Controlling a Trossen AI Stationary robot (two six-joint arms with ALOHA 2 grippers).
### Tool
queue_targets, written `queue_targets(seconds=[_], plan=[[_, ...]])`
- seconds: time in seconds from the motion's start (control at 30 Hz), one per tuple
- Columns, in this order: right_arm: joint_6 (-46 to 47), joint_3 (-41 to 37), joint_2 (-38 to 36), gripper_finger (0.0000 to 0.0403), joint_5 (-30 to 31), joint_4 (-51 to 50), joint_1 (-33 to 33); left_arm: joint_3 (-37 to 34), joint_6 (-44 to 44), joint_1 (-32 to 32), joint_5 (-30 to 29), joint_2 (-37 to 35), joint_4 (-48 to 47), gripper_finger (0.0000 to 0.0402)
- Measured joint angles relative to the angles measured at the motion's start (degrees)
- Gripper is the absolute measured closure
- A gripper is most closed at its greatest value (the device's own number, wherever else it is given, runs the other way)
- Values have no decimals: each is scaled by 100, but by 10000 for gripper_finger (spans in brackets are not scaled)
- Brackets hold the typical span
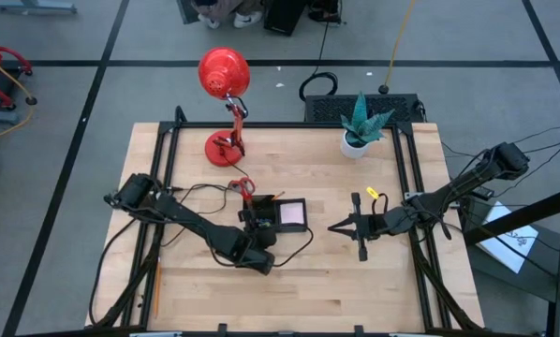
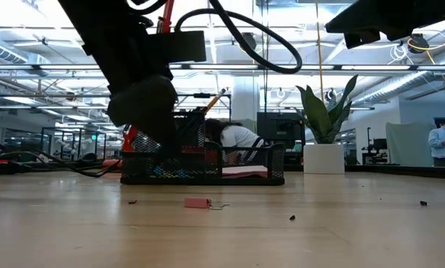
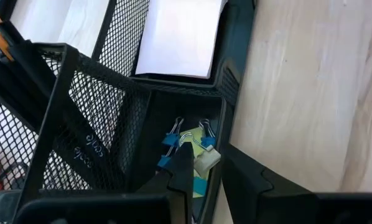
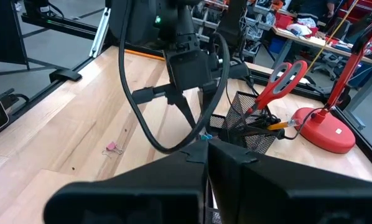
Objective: Pick and place office supplies into organizer
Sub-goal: Put the green binder clip into the black desk organizer, then put the pink binder clip into the black desk organizer
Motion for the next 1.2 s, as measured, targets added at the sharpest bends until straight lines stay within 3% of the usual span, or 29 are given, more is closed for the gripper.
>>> queue_targets(seconds=[0.3, 0.77, 1.2], plan=[[-12, 0, 0, 399, -1, -17, -1, 0, -323, 76, 1, 0, 26, 331], [23, 0, 0, 399, -1, -19, -2, -2, -878, 159, 254, 13, 14, 238], [-12, -4, -2, 399, -3, -20, -16, 273, 470, -255, -39, -174, 287, 229]])
